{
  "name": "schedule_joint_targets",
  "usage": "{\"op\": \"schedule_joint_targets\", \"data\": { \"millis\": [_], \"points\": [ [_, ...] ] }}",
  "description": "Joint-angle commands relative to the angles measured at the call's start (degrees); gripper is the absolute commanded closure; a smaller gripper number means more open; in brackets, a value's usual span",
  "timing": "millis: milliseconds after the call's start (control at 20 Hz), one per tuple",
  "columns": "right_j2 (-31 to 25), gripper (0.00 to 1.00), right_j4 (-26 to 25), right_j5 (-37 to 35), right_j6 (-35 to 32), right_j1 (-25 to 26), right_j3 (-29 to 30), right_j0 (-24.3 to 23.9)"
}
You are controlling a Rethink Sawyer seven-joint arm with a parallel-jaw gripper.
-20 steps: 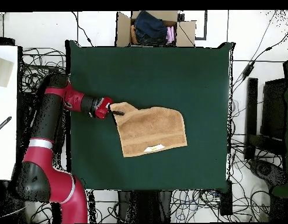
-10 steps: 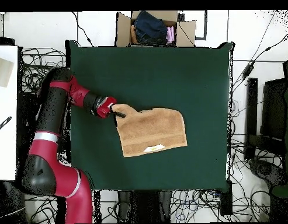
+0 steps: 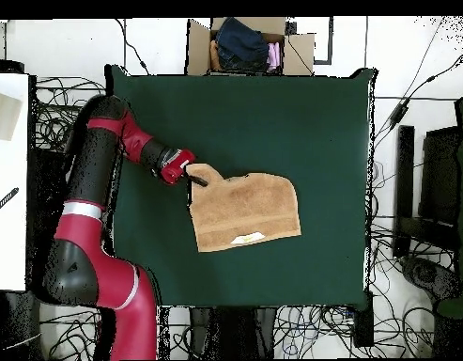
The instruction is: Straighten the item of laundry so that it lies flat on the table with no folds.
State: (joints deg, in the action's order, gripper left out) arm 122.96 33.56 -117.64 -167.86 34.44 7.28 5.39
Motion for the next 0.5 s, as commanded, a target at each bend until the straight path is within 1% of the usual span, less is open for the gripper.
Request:
{"op": "schedule_joint_targets", "data": {
  "millis": [50, 200, 350, 500],
  "points": [
    [9.39, 1.0, 6.67, -3.33, -13.68, -1.79, -4.61, -1.55],
    [10.72, 1.0, 7.96, -4.1, -15.93, -1.74, -4.17, -1.71],
    [11.47, 1.0, 8.78, -4.34, -16.65, -1.63, -3.69, -1.72],
    [12.7, 1.0, 9.61, -3.44, -18.22, -1.39, -2.84, -1.46]
  ]
}}
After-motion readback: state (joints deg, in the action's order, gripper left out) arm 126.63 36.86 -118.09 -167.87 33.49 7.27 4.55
